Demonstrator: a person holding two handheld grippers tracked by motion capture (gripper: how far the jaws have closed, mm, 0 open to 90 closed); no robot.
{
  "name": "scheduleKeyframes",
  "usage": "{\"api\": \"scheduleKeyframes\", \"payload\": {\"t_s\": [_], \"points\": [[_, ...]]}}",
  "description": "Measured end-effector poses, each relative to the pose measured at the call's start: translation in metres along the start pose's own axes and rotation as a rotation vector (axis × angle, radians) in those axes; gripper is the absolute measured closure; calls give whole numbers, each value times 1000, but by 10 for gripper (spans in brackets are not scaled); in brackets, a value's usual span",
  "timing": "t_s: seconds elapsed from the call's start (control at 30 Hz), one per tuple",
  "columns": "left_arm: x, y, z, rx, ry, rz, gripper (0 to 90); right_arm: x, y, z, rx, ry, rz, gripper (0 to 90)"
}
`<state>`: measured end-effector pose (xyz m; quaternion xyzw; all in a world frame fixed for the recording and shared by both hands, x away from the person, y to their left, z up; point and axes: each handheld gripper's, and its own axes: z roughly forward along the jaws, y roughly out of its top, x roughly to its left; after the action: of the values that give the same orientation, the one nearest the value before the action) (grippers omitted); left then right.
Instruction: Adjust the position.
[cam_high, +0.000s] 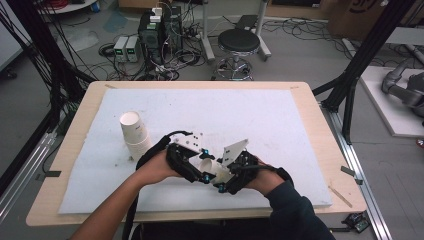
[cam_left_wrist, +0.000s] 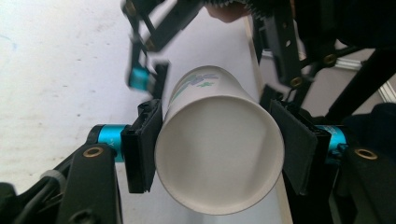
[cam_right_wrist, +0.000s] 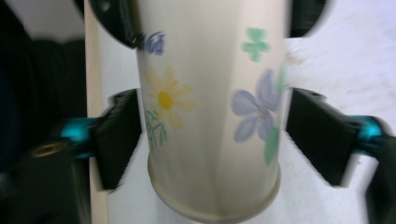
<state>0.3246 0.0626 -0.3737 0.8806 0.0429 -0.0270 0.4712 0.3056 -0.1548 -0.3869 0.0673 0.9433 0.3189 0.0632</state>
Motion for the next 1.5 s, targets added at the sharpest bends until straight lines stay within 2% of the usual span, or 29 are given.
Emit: {"api": "scheduleKeyframes", "payload": {"t_s": [0.13, 0.27, 0.4, 0.47, 0.7, 0.8, 0.93, 1.23, 1.5], "points": [[-1, -4, -7, -59, 13, -17, 373, -3, -12, -12, -141, -15, 64, 181], [-1, -10, -13, -127, 24, -28, 373, -2, -25, -23, -248, -19, 101, 181], [-4, -17, -16, -221, 29, -48, 372, -1, -37, -30, -351, -39, 140, 181], [-5, -19, -16, -241, 39, -44, 372, -1, -45, -33, -394, -38, 162, 181], [-7, -30, -16, -308, 85, -66, 371, 1, -61, -34, -440, -65, 193, 182], [-7, -34, -16, -326, 87, -70, 371, 2, -64, -32, -443, -68, 186, 182], [-8, -36, -17, -342, 97, -56, 371, 2, -66, -29, -448, -64, 188, 182], [-10, -37, -17, -384, 68, -39, 372, 2, -64, -25, -455, -47, 179, 182], [-12, -34, -12, -410, 5, -9, 372, 4, -58, -17, -458, -8, 158, 182]]}}
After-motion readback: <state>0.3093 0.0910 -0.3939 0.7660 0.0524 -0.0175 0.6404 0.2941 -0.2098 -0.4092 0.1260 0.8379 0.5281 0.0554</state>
